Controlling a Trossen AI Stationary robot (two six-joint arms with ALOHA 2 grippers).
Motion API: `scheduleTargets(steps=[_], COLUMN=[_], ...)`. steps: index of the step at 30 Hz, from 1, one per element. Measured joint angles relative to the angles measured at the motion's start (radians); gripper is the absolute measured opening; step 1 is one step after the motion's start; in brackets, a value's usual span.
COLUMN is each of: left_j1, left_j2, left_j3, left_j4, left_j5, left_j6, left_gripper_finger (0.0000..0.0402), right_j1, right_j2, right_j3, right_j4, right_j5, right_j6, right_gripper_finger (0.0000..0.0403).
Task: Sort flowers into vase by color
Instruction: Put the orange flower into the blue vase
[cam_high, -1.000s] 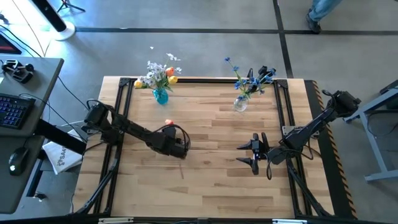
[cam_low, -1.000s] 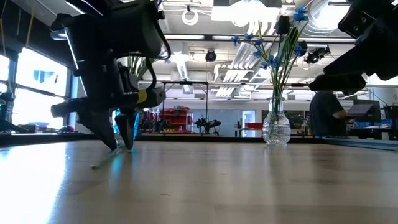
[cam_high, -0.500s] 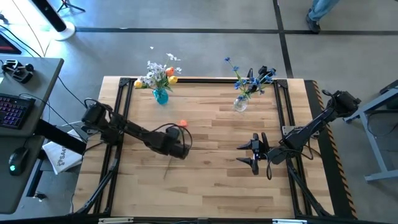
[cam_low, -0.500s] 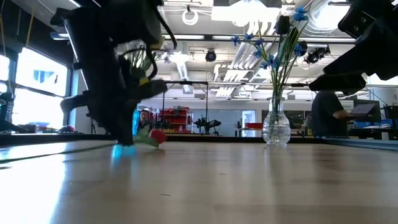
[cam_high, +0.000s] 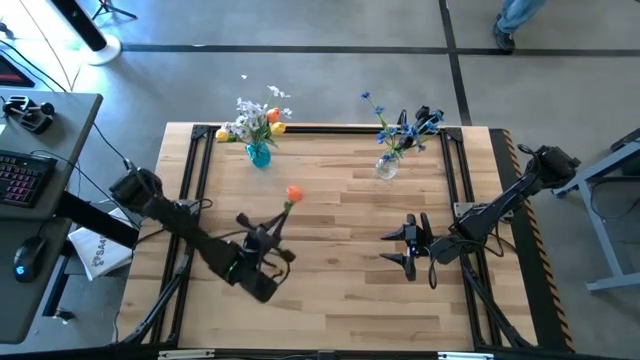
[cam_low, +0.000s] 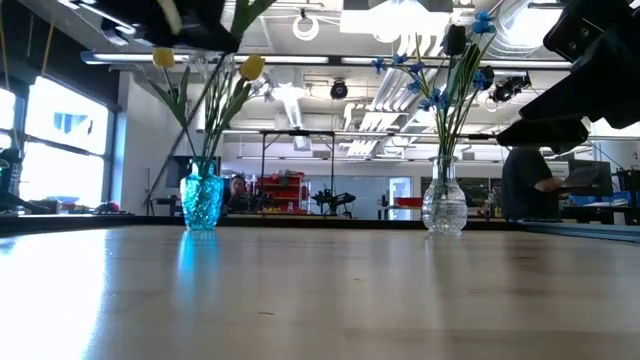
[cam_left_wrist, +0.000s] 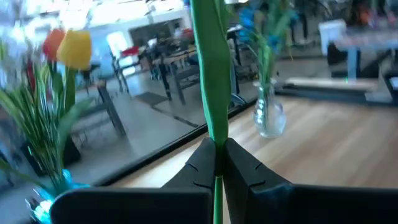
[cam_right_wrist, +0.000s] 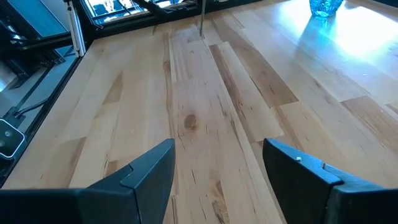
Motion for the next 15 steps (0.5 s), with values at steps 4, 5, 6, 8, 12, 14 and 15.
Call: scheduleTargets(steps=[4, 5, 6, 8, 12, 14, 15], left_j1=[-0.004, 0.002, 0.005, 0.012, 0.065, 0.105, 0.127], left_j2=[-0.022, -0.031, -0.044, -0.076, -0.14, -0.147, -0.145], left_j3=[-0.001, 0.0, 0.0, 0.0, 0.0, -0.009, -0.017], left_j4=[-0.019, -0.012, -0.021, -0.018, 0.163, 0.41, 0.55], left_j5=[0.013, 0.014, 0.032, 0.108, 0.453, 0.729, 0.883], left_j6=[0.021, 0.001, 0.0, 0.043, 0.314, 0.557, 0.688], left_gripper_finger=[0.0, 0.0, 0.0, 0.0, 0.0, 0.0, 0.0], right_j1=[0.0, 0.0, 0.0, 0.0, -0.004, -0.011, -0.015], right_j2=[0.0, 0.0, 0.0, 0.0, 0.0, 0.0, 0.0], right_j3=[0.0, 0.0, 0.0, 0.0, 0.0, 0.0, 0.0], right_j4=[0.001, 0.002, 0.003, 0.01, 0.017, 0.022, 0.025], right_j5=[0.011, 0.021, 0.032, 0.056, 0.067, 0.066, 0.065], right_j6=[-0.003, -0.003, -0.004, -0.006, -0.007, -0.007, -0.007], right_gripper_finger=[0.024, 0.024, 0.024, 0.024, 0.024, 0.024, 0.024])
